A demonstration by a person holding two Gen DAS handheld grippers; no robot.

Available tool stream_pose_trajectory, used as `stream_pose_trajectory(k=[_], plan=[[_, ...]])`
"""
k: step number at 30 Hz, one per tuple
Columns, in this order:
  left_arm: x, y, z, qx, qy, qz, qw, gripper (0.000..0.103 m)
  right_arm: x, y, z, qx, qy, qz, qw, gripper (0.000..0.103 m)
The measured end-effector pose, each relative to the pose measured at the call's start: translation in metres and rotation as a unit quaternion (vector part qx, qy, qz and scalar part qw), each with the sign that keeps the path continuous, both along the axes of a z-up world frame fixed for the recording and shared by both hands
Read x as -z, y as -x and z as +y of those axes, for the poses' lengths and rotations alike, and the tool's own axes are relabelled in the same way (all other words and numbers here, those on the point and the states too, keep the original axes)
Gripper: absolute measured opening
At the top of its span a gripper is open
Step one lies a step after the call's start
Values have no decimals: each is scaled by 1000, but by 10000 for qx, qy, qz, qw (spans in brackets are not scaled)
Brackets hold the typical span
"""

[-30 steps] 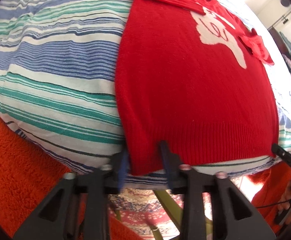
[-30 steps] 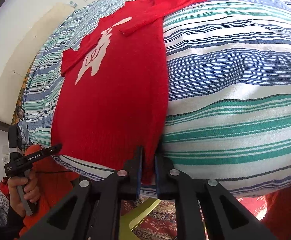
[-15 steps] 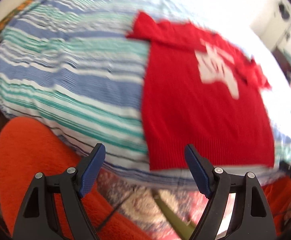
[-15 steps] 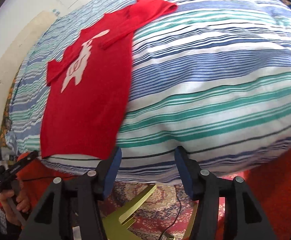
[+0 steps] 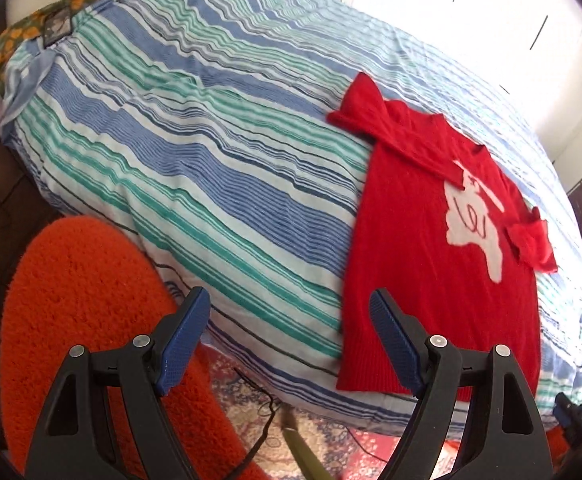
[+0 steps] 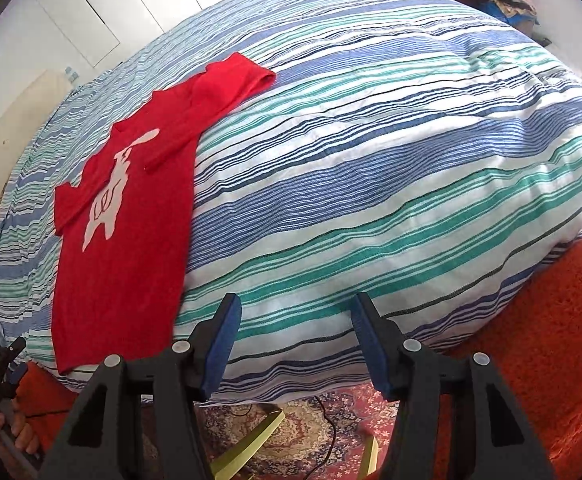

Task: Fold small clothes
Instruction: 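Release the hem with both grippers, leaving the sweater flattened, then grasp the sleeve cuff with the right gripper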

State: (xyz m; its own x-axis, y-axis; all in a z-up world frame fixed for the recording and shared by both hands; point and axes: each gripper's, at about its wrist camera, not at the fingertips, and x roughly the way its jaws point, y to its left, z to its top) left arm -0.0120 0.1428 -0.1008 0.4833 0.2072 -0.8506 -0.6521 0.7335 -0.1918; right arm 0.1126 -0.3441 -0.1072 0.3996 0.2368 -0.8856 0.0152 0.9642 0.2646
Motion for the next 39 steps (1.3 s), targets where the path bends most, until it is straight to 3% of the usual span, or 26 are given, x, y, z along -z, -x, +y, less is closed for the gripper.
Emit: stream_pose_trajectory(k=[26, 31, 34, 36, 38, 39], plan=[[0, -3, -1, -22, -105, 35, 9999, 83, -6, 2, 1, 22, 115, -228, 9997, 57], [0, -1, 3, -106, -39, -31, 9999, 83, -27, -2, 9, -210, 227, -459, 9985, 57], [2, -4, 4, -123, 3, 1, 9999, 83, -50, -17, 22, -758, 422, -804, 9930, 59], [4, -7, 3, -80, 4, 36, 10000, 83, -66, -35, 38, -1306, 693, -1062, 9833, 69], [5, -10, 1, -27, -33, 62, 10000, 84, -77, -53, 60, -1865, 1053, -1360, 9673, 71], [5, -11, -1, -6, -61, 71, 10000, 84, -79, -63, 77, -2245, 1304, -1561, 9530, 71]])
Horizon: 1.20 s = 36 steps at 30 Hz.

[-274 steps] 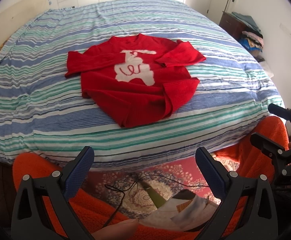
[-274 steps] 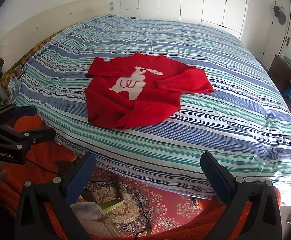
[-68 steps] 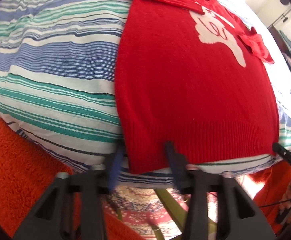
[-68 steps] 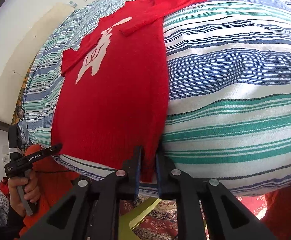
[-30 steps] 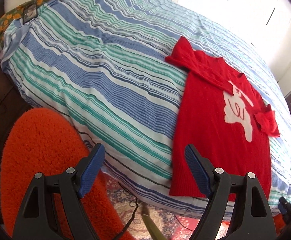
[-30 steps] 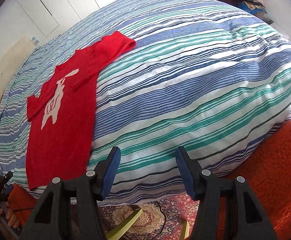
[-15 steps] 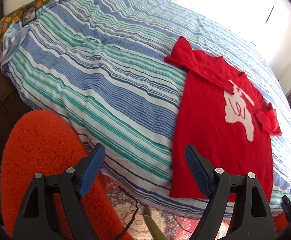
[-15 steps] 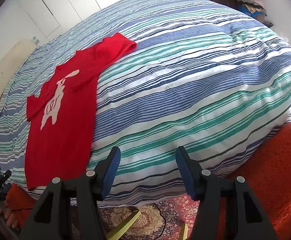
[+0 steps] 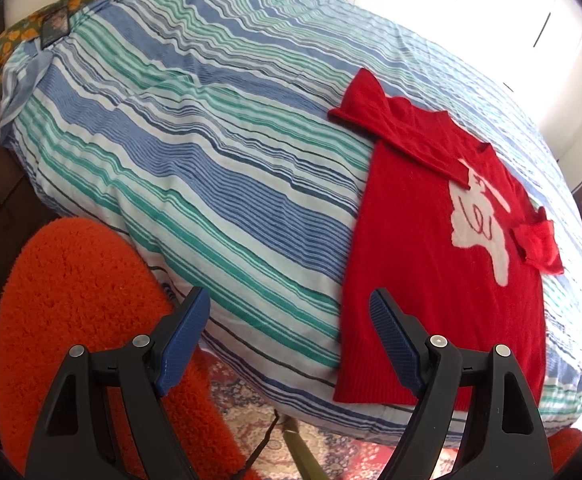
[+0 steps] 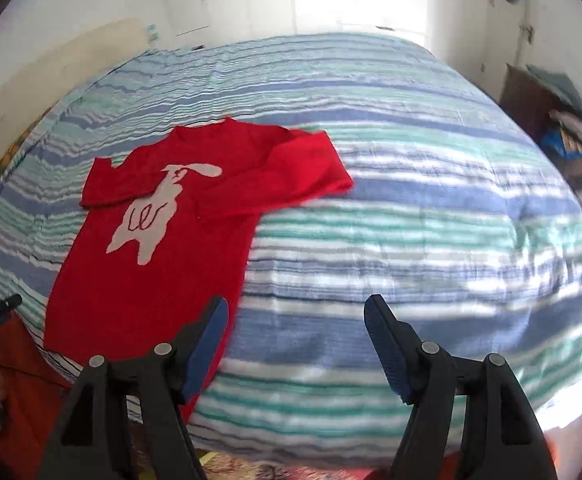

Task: Fold small clothes
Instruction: 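Grasp the sleeve cuff with the right gripper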

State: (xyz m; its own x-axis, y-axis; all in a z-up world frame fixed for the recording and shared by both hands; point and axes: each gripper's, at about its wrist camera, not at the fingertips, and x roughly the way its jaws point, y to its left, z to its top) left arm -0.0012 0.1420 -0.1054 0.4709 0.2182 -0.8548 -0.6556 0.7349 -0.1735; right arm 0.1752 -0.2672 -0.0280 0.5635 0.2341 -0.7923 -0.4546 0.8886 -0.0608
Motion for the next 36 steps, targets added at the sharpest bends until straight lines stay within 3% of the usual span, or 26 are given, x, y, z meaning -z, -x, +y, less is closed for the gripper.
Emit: stream_pose_trajectory(k=[3, 7, 11, 12, 14, 16, 19, 23, 26, 30, 36], plan=[[0, 0, -1, 9, -51, 27, 10000, 83, 15, -24, 55, -1051, 650, -175, 9922, 71], [0, 3, 4, -103, -5, 27, 9999, 83, 74, -56, 135, -2229, 1476, 134, 9635, 70], [3, 5, 9, -178, 117, 62, 9998, 83, 124, -90, 175, -2418, 2006, 38, 9494, 69], [3, 5, 10, -187, 123, 70, 9997, 84, 130, -101, 174, -2367, 1820, 139, 9543, 59], [4, 4, 10, -174, 108, 99, 9997, 84, 124, -122, 161, -1969, 1280, 375, 9713, 14], [6, 1, 9, -147, 99, 159, 9997, 84, 96, -145, 121, -1246, 544, 220, 9905, 10], [10, -4, 7, -121, 111, 261, 9995, 84, 53, -178, 26, 114, -443, 107, 9989, 10], [13, -9, 3, -85, 25, 374, 9993, 84, 31, -204, -122, 1793, -1268, 121, 9755, 10], [15, -14, -1, -32, -43, 493, 9988, 83, 47, -209, -184, 2405, -1413, 311, 9598, 10], [16, -17, -8, 78, -213, 618, 9978, 84, 77, -203, -219, 2857, -1852, 588, 9384, 10], [16, -19, -11, 132, -301, 695, 9970, 83, 90, -199, -234, 3472, -1637, 330, 9228, 9]])
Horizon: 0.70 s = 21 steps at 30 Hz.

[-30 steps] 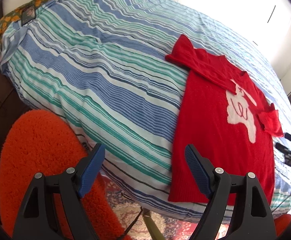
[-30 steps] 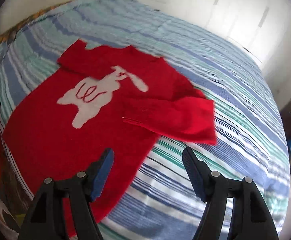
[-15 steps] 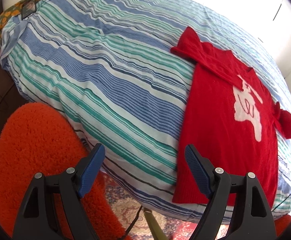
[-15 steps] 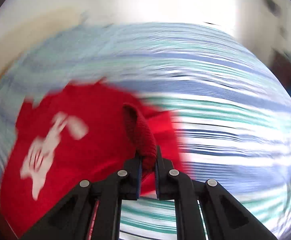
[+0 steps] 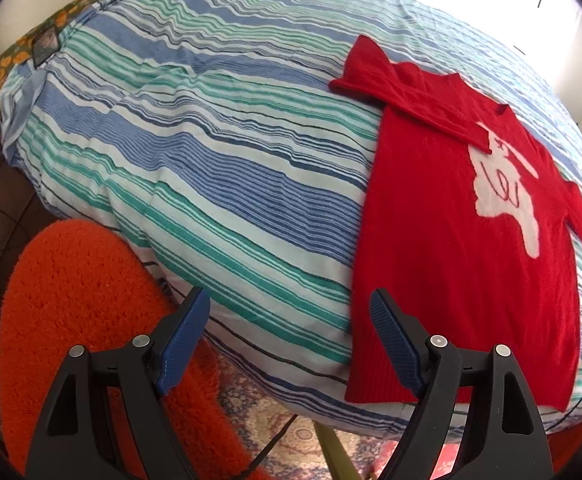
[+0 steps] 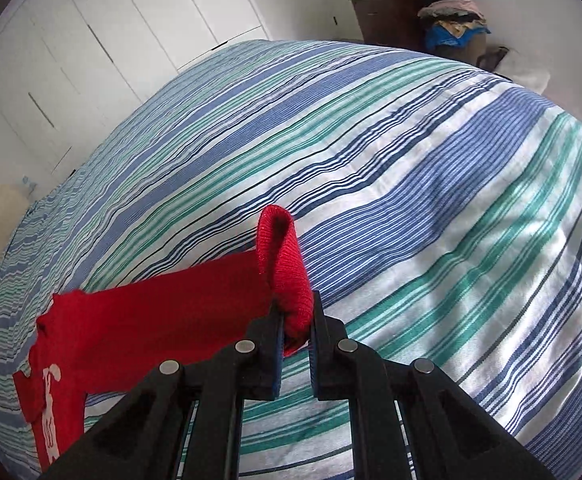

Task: Fold small clothes
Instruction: 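Grasp the sleeve cuff with the right gripper, then pull the sleeve straight out from the body with the right gripper and release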

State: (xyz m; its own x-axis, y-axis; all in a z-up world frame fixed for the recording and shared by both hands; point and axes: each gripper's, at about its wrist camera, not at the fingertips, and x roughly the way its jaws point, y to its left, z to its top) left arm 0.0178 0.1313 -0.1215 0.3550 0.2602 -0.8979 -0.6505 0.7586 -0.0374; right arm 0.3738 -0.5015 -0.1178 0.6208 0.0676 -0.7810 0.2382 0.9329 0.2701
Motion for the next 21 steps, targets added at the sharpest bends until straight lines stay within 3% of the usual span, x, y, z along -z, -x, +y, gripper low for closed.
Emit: stream_pose_trajectory(k=[3, 6, 14, 19, 21], plan=[[0, 2, 3, -72, 67, -39, 9999, 83, 15, 6, -10, 317, 49, 323, 9990, 9], [2, 3, 6, -147, 146, -44, 9998, 83, 21, 14, -11, 496, 109, 358, 9981, 8], [2, 6, 10, -179, 257, -130, 9994, 84, 19, 8, 0, 440, 550, 490, 9963, 9], [2, 7, 12, -167, 334, -167, 9992, 83, 13, 18, -4, 474, 604, 419, 9962, 23], [2, 7, 12, -159, 349, -174, 9991, 84, 10, 26, -20, 473, 588, 431, 9962, 38]])
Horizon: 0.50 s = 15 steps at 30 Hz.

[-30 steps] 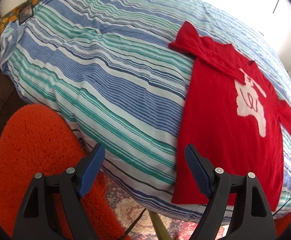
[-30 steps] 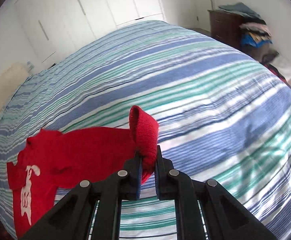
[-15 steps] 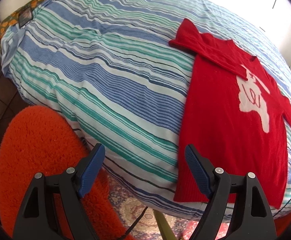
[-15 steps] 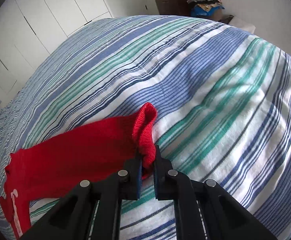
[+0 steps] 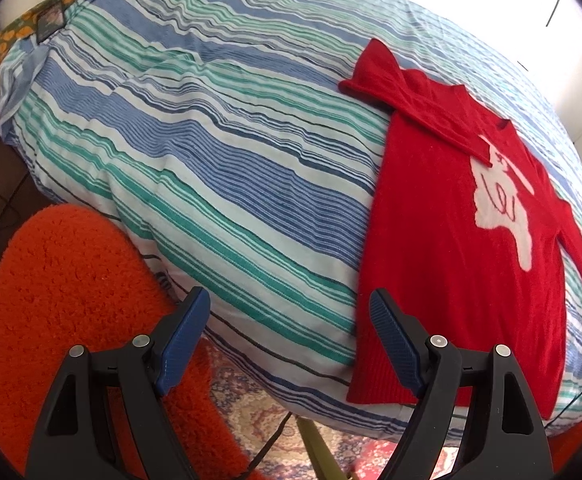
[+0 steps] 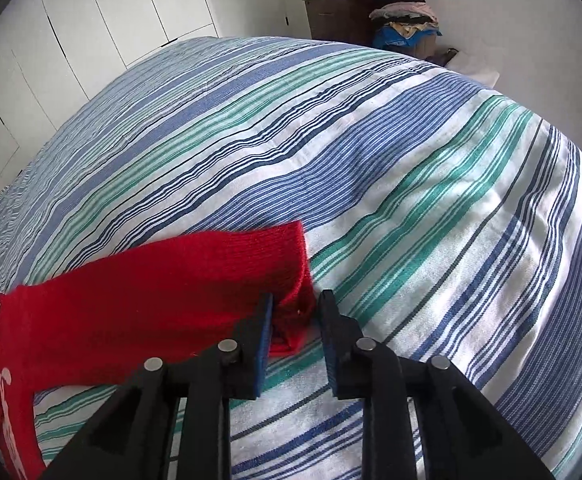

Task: Fold small clothes
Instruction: 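Pull the sleeve straight out from the body with the right gripper and release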

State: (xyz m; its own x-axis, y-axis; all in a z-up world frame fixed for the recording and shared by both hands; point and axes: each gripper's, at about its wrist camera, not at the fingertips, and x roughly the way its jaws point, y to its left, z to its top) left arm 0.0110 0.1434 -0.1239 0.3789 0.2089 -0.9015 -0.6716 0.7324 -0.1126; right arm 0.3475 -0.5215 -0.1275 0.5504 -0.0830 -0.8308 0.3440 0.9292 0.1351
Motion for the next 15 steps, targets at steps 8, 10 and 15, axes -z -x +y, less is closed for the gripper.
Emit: stream_pose_trajectory(k=[8, 10, 15], plan=[[0, -3, -5, 91, -60, 40, 9999, 83, -54, 9, 2, -295, 1141, -487, 9918, 60], [0, -4, -6, 106, -96, 47, 9999, 83, -68, 0, 28, -951, 1114, -729, 9865, 60], [0, -3, -8, 132, -152, 59, 9998, 83, -64, -14, 83, -2018, 752, -758, 9736, 60]])
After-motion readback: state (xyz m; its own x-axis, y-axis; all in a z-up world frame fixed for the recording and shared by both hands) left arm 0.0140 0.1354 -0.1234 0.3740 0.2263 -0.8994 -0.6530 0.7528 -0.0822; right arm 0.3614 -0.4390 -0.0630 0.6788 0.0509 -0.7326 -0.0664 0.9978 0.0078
